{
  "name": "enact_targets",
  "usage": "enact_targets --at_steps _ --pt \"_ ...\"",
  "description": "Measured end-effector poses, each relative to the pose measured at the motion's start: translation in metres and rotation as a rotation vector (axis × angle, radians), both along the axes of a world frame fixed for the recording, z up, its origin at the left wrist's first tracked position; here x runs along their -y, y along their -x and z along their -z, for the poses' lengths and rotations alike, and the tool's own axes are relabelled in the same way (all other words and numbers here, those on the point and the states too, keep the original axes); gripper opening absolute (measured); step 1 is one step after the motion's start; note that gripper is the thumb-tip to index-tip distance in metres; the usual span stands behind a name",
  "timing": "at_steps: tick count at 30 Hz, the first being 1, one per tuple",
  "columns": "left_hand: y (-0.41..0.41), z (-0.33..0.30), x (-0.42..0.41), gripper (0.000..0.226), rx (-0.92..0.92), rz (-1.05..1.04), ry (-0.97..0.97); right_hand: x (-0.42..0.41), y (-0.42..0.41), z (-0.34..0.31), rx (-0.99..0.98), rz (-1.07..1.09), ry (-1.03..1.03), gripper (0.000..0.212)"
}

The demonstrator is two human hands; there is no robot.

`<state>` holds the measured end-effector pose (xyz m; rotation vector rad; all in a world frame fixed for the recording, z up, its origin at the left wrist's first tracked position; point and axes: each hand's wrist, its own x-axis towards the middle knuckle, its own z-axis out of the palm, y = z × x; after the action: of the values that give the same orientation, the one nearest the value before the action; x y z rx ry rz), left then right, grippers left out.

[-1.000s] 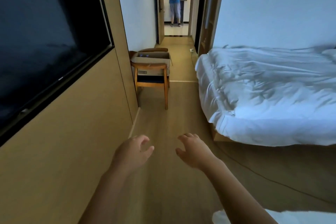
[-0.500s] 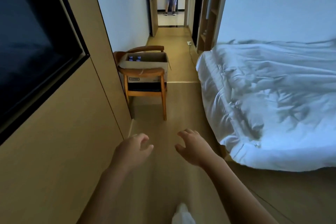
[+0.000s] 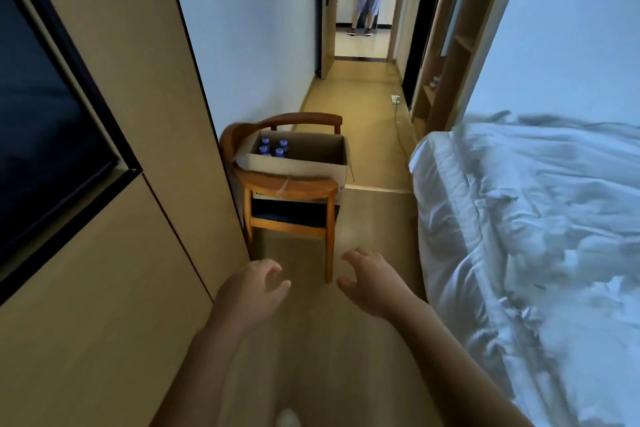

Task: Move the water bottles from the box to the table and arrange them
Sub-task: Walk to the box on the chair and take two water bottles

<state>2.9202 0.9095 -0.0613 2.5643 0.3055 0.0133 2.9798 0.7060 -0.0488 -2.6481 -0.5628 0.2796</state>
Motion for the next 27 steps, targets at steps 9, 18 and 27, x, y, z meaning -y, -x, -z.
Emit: enact_targets --at_steps 9,18,27 --pt "-0.201 0.007 -0.078 0.033 0.025 0.009 0.067 -0.086 -0.194 0.002 0.009 -0.029 -0.058 0.031" --pt "-0.357 0.007 -0.149 0.03 0.046 -0.009 0.126 -0.157 -0.347 -0.003 -0.074 0.021 -0.11 0.038" --pt "-0.451 0.044 -0.18 0.03 -0.06 -0.14 0.198 -0.205 -0.488 0.05 -0.14 -0.048 -0.111 0.021"
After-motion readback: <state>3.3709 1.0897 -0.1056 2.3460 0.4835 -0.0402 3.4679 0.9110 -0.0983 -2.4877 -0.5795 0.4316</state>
